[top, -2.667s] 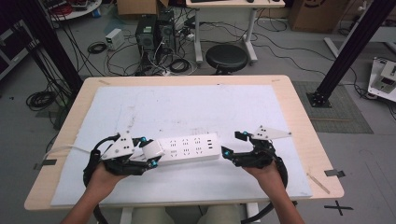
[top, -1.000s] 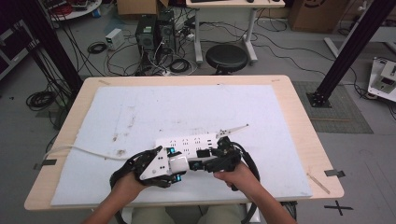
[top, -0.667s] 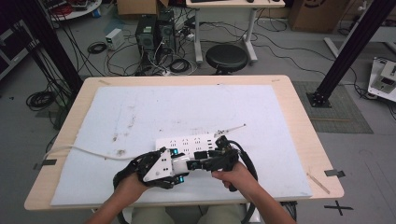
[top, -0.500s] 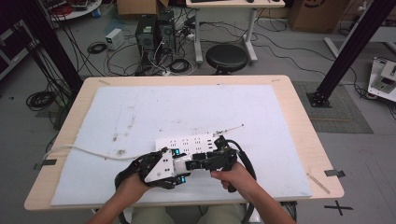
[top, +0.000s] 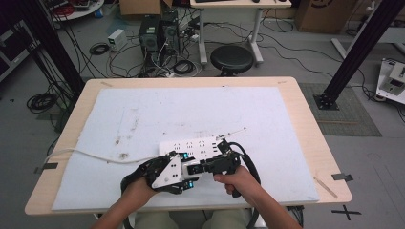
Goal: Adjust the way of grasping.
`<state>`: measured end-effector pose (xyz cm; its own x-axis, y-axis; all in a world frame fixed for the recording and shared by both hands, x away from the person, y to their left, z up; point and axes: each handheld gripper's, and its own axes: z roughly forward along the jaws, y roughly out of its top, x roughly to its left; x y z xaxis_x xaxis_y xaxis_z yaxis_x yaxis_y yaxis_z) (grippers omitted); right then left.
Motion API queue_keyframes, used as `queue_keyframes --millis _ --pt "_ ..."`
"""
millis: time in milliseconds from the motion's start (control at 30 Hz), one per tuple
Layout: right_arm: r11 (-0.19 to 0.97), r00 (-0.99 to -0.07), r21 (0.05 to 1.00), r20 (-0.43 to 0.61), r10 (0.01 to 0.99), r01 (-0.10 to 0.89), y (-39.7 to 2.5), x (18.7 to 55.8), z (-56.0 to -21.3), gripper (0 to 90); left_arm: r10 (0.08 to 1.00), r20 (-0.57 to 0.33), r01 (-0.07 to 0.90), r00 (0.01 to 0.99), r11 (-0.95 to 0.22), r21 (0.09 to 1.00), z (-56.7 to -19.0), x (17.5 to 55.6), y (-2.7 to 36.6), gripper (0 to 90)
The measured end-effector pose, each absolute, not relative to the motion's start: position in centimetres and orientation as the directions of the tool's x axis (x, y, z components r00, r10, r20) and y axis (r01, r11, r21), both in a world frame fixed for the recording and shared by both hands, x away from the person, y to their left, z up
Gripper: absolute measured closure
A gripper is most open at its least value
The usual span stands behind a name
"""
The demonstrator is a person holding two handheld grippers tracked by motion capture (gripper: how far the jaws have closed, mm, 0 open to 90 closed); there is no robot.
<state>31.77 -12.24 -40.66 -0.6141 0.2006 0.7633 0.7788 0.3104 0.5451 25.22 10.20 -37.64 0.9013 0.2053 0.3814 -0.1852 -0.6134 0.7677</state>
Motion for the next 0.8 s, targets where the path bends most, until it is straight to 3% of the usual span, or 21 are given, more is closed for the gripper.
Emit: queue_keyframes --millis 167,400,467,567,800 --pt "0.313 -0.597 0.531 0.783 0.174 0.788 -12.3 31.9 -40.7 57.5 0.201 0.392 -0.194 0.898 -0.617 0.763 -37.6 25.2 10.3 42.4" --pt "0.312 -0.590 0.524 0.788 0.176 0.793 -12.4 31.9 -40.6 61.6 0.193 0.402 -0.205 0.895 -0.621 0.756 -37.8 25.1 10.2 41.8" --pt "0.319 -0.608 0.539 0.773 0.180 0.780 -12.5 31.8 -40.5 62.5 0.202 0.378 -0.187 0.904 -0.607 0.773 -37.8 25.3 10.3 39.0" --pt "0.319 -0.639 0.566 0.741 0.205 0.760 -12.9 31.9 -40.5 63.2 0.248 0.318 -0.117 0.915 -0.592 0.798 -38.0 25.6 11.1 26.6" --pt "0.292 -0.693 0.629 0.670 0.265 0.720 -14.3 32.3 -39.5 63.5 0.367 0.198 0.013 0.909 -0.499 0.866 -38.8 26.2 14.3 25.5"
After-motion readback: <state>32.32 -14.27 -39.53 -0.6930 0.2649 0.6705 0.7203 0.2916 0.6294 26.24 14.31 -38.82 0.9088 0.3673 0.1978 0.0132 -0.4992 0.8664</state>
